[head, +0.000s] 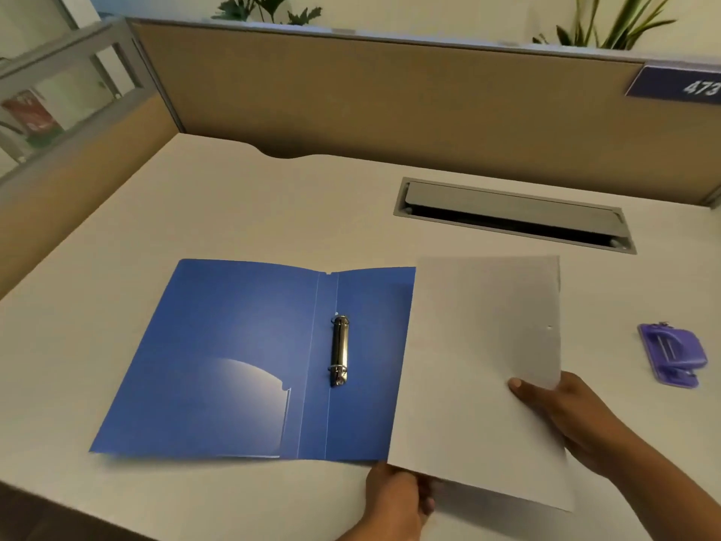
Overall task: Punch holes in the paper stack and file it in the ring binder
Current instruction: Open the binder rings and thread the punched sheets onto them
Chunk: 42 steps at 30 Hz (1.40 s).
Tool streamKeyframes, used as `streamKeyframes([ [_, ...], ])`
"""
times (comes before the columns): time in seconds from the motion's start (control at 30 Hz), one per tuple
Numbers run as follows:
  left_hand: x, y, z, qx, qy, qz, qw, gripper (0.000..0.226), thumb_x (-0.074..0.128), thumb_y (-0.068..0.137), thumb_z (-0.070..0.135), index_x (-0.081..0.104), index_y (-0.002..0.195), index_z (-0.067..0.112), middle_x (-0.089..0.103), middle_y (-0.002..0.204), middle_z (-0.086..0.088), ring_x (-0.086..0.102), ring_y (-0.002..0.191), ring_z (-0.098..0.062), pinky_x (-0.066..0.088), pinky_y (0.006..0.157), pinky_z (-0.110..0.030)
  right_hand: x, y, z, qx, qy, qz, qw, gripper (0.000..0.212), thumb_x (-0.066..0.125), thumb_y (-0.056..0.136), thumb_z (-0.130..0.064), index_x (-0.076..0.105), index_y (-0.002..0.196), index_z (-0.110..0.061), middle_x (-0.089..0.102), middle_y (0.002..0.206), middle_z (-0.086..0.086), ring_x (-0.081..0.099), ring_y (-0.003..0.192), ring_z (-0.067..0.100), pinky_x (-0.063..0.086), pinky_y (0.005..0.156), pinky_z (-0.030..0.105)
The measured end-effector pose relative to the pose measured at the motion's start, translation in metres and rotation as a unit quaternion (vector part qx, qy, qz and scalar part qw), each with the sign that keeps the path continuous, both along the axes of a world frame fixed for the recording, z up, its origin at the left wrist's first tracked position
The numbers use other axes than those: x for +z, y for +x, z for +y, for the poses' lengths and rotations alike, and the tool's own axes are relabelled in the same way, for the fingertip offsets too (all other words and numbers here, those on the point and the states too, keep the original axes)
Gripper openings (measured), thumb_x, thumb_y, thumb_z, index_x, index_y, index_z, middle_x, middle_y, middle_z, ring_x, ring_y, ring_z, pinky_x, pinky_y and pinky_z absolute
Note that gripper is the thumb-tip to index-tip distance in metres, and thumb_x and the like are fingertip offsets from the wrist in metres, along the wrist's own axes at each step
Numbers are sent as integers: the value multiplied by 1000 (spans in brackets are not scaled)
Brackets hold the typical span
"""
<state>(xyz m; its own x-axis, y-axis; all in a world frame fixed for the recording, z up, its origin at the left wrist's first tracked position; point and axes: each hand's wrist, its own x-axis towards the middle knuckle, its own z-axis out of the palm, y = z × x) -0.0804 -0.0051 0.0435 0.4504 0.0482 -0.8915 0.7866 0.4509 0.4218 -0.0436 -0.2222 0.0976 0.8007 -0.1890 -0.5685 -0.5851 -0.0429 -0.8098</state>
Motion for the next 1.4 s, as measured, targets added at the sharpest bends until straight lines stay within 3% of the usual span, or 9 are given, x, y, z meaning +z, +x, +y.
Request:
streamKeyframes([
  [0.13, -5, -12, -15, -58, -20, -4, 998, 18, 58, 87, -11, 67, 86, 5, 65, 51, -9, 55, 34, -15, 35, 35, -17, -16, 12, -10, 21, -2, 18, 1000, 27, 66, 90, -18, 67, 111, 0, 77, 99, 15, 74, 89, 33, 59, 80, 45],
  [0.4, 9, -15, -10, -224, -13, 30, 974, 20, 72, 85, 24, 71, 90, 5, 78, 77, -8, 75, 67, -23, 55, 54, -29, -32, 33, -19, 70, -56, 65, 994, 45, 79, 78, -36, 66, 112, -9, 75, 102, 12, 73, 91, 30, 60, 82, 46],
  [0.5, 13, -8, 12, -290, 32, 30, 956, 23, 68, 89, 28, 71, 90, 5, 77, 78, -10, 75, 71, -23, 56, 57, -29, -22, 41, -26, 112, -204, 129, 964, 64, 64, 70, -73, 67, 84, -11, 76, 82, 10, 73, 74, 25, 59, 69, 36],
  [0.6, 14, 2, 40, -298, 94, -77, 947, 19, 64, 91, 24, 69, 90, 5, 76, 70, -7, 71, 58, -19, 51, 49, -26, -17, 42, -44, 132, -431, 154, 879, 97, 28, 59, -99, 58, 73, -8, 71, 71, 12, 65, 62, 27, 55, 67, 37],
  [0.7, 13, 22, 69, -293, 201, -199, 913, 8, 64, 91, 18, 68, 89, 11, 75, 72, -5, 67, 54, -14, 51, 50, -24, -12, 38, -40, 130, -504, 75, 851, 69, 38, 75, -83, 53, 78, -16, 63, 71, 4, 60, 64, 23, 53, 62, 36],
  [0.87, 8, 68, 92, -327, 412, -359, 771, 9, 66, 90, 25, 65, 98, 23, 65, 87, 9, 63, 73, -9, 50, 65, -14, 0, 42, 48, 243, -464, -77, 848, 21, 60, 86, -49, 61, 84, -28, 69, 85, -7, 63, 77, 19, 53, 68, 32],
  [1.03, -6, 101, 87, -404, 446, -417, 682, 22, 65, 90, 24, 69, 112, 22, 61, 101, 5, 56, 76, -4, 42, 71, -7, -15, 56, 138, 353, -445, -160, 807, 26, 55, 91, -36, 63, 114, -28, 61, 109, -5, 63, 93, 21, 52, 73, 33],
  [1.2, -18, 109, 88, -426, 457, -434, 649, 17, 59, 93, 22, 73, 102, 20, 67, 98, 1, 62, 88, -17, 53, 80, -34, -36, 74, 165, 400, -512, -156, 744, 20, 57, 93, -22, 67, 110, -19, 63, 105, 5, 63, 87, 25, 41, 60, 30],
  [1.4, -26, 102, 89, -374, 470, -453, 659, 11, 61, 92, 15, 72, 90, 17, 68, 88, 1, 62, 78, -13, 54, 71, -29, -39, 74, 159, 409, -494, -175, 747, 18, 59, 90, -11, 66, 106, -16, 64, 100, 5, 62, 82, 24, 46, 63, 31],
])
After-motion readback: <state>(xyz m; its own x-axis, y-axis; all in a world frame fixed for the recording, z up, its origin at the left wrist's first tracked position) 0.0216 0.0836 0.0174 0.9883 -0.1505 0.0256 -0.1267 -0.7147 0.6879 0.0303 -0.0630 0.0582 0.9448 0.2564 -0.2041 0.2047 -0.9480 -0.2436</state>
